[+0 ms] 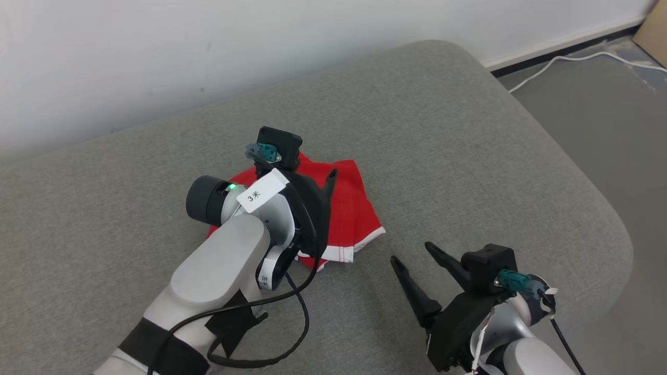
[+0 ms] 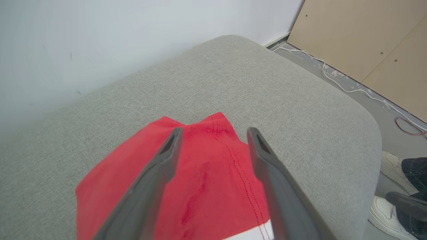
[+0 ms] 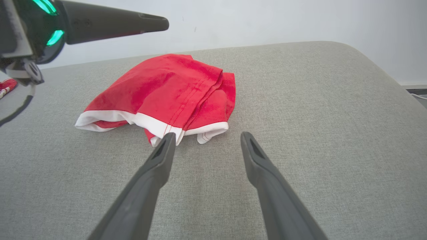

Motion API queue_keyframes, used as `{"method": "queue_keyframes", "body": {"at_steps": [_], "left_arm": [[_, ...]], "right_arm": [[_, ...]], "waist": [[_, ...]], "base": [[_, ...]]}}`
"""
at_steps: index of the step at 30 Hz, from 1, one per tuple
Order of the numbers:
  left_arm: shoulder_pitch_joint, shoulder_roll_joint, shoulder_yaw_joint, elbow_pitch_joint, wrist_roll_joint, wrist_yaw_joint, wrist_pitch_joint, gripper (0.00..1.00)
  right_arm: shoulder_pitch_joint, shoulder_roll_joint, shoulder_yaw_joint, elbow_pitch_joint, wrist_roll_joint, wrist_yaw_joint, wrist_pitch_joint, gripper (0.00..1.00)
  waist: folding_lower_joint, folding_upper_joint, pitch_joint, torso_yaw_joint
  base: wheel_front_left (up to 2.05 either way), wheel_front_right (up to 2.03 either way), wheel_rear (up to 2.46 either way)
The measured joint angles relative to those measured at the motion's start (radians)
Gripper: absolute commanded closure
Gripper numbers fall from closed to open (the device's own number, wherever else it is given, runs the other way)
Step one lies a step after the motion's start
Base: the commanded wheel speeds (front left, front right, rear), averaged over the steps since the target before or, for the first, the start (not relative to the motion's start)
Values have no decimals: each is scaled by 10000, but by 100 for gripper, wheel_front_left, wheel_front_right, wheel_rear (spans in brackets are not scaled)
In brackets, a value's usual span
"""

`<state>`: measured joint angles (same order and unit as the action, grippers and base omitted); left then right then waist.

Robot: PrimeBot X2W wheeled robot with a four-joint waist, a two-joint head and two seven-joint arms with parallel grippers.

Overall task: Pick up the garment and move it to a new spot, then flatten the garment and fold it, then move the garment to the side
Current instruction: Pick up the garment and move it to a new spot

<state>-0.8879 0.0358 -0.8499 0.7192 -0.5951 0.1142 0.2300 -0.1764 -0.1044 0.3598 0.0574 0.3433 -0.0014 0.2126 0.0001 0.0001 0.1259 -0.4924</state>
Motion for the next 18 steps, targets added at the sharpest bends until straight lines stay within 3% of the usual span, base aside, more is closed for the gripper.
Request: {"method": "queue_keyframes", "body": {"at_steps": [9, 18], "left_arm": [[-27, -10, -437, 157, -485, -4, -508, 0], [22, -6, -27, 130, -568, -63, -1611, 0]], "right_arm": [[63, -328, -399, 213, 73, -125, -261, 0], [742, -594, -953, 332, 176, -439, -477, 0]], "waist": [[0, 0, -389, 806], [-2, 0, -984, 1976]], "base": [[0, 0, 0], [0, 0, 0]]}}
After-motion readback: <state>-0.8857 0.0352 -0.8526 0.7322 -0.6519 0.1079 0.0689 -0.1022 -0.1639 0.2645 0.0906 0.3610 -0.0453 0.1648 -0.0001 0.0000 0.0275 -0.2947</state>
